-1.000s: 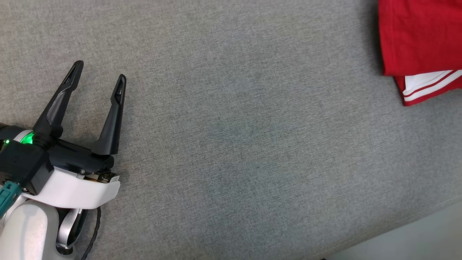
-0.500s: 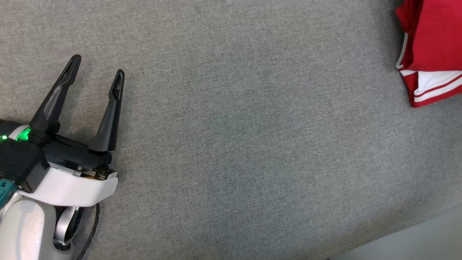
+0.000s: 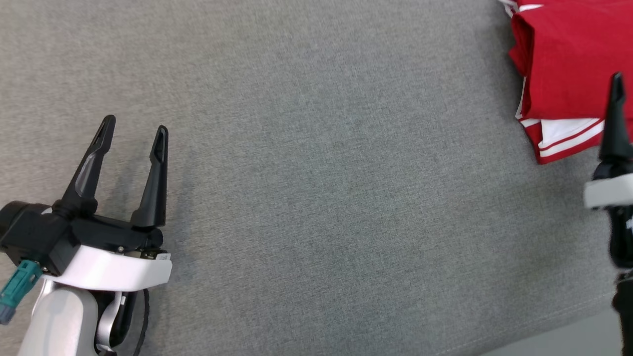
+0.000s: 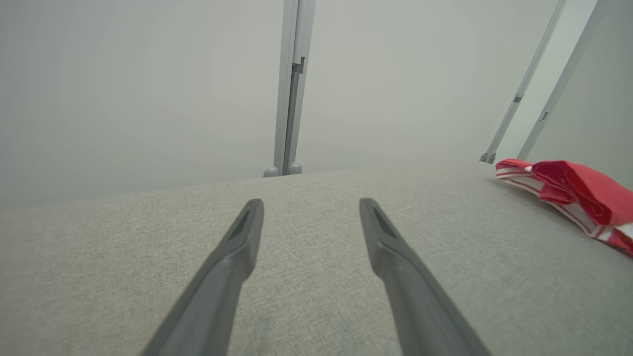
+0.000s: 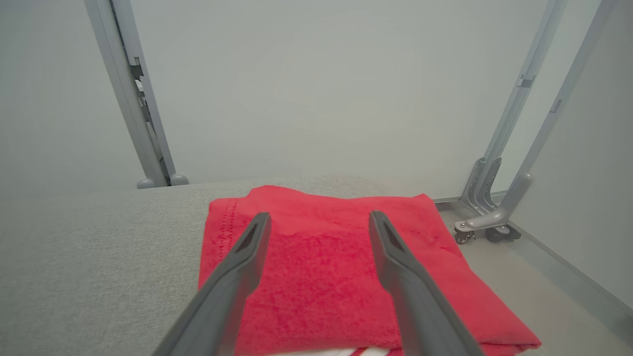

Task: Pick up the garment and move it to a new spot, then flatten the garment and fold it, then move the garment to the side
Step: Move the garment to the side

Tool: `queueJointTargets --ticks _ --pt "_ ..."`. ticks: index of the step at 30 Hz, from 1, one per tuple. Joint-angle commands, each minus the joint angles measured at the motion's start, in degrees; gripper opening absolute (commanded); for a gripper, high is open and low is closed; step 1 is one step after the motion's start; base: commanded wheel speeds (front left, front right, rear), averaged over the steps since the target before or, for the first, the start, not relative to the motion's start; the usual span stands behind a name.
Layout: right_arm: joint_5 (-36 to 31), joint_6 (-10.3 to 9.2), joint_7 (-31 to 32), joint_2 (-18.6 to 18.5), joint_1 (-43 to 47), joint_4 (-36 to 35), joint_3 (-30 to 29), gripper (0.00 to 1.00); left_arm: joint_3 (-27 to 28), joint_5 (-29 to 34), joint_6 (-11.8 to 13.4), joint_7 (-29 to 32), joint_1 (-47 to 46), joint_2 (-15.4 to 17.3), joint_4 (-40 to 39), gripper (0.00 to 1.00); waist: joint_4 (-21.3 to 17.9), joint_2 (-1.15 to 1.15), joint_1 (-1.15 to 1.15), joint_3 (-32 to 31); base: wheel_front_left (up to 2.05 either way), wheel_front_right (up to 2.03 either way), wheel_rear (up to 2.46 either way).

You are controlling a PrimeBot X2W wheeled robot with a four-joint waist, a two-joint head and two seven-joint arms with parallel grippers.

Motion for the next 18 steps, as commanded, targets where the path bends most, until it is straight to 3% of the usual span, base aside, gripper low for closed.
queueJointTargets --ticks 1,8,18 --pt "-0.56 -0.02 -0.21 1.60 2.73 -2.08 1.05 1.00 0.17 -0.53 0.48 -0.77 0.85 -0.52 0.72 1.00 1.59 0.00 0.00 -3.01 0.00 0.00 0.00" --pt "-2.75 -0.02 -0.21 5.45 8.73 -8.05 4.41 1.00 0.91 -2.23 1.53 -2.53 2.86 -1.96 2.94 1.00 4.93 0.00 0.00 -7.19 0.00 0.00 0.00" --pt "-4.64 -0.02 1.83 7.33 13.89 -14.09 6.33 1.00 2.63 -4.54 2.51 -4.35 6.25 -3.73 6.32 1.00 10.94 0.00 0.00 -12.20 0.00 0.00 0.00"
